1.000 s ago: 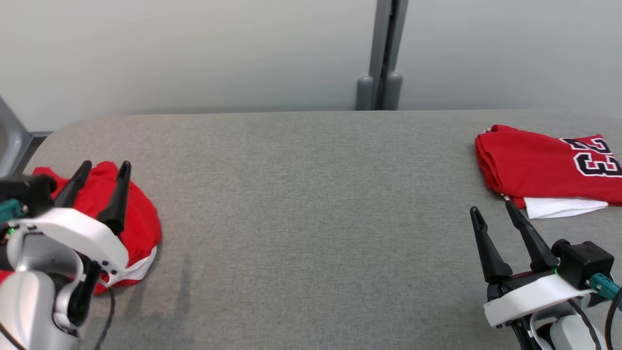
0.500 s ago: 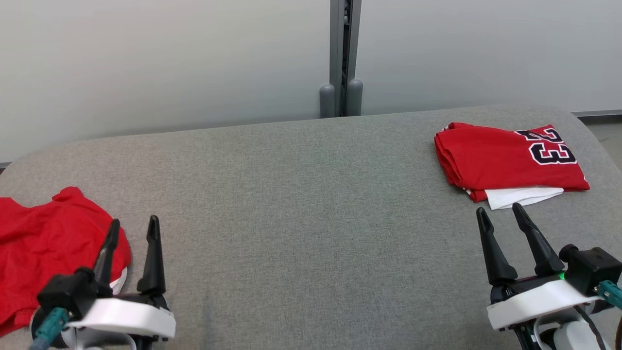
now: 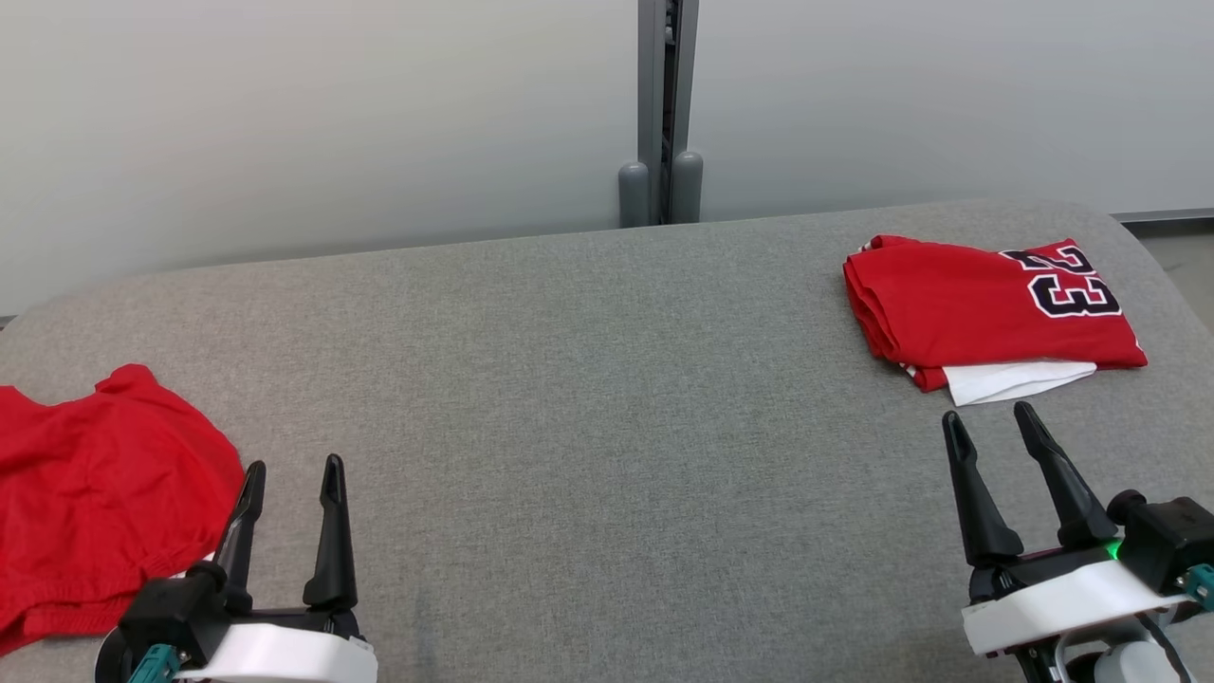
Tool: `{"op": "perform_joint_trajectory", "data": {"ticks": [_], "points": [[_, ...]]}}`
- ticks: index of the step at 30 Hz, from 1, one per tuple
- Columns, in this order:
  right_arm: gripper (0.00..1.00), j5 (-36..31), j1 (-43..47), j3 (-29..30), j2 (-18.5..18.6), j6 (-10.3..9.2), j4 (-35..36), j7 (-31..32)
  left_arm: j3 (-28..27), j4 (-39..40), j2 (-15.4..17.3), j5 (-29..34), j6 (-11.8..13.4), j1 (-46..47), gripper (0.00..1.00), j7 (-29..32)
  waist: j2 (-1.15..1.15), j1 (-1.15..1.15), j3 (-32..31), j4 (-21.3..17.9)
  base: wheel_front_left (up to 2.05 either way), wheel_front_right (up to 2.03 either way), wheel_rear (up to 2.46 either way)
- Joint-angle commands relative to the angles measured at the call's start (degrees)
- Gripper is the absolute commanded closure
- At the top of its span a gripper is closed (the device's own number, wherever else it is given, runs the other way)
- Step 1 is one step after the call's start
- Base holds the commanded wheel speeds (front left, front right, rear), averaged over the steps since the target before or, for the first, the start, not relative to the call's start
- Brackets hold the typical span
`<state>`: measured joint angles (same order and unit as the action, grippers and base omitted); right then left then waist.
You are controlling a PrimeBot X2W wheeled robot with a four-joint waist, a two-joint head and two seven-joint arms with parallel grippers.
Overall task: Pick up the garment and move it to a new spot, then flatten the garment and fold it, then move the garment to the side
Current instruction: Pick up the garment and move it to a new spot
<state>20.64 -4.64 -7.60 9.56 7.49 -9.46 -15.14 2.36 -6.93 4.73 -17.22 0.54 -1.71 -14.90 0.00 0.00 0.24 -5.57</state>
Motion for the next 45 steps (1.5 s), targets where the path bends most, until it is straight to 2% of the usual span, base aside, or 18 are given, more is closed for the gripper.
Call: {"op": "perform_joint_trajectory", "data": {"ticks": [1,14,29,35,45], "points": [[0.0,-0.1,0.3,0.2,0.7,0.02,0.5,-0.1,-0.5,0.1,0.0,0.6,-0.5,-0.2,0.0,-0.3,0.0,0.0,0.0,0.1,0.0,0.0,0.0],[0.0,-0.2,0.2,0.4,0.4,0.02,0.4,-0.1,-2.1,-1.5,-1.5,1.9,-2.8,1.3,0.0,-0.3,0.0,0.0,0.6,0.5,0.0,0.0,0.0],[0.0,-0.3,0.3,0.4,0.4,0.03,0.0,-0.1,-2.5,-2.1,-1.7,1.8,-2.8,1.4,0.0,-0.3,0.0,0.0,0.5,2.0,0.0,0.0,0.0],[0.0,-0.3,0.8,0.6,0.7,0.02,0.2,-0.1,-1.7,-2.5,-1.7,1.2,-2.2,1.8,0.0,-0.3,0.0,0.0,0.6,4.9,0.0,0.0,0.0],[0.0,0.1,0.3,-0.6,0.6,0.03,-0.2,-0.1,-1.8,-2.5,-1.7,1.3,-1.7,1.9,0.0,-0.3,0.0,0.0,1.1,12.4,0.0,0.0,0.0]]}}
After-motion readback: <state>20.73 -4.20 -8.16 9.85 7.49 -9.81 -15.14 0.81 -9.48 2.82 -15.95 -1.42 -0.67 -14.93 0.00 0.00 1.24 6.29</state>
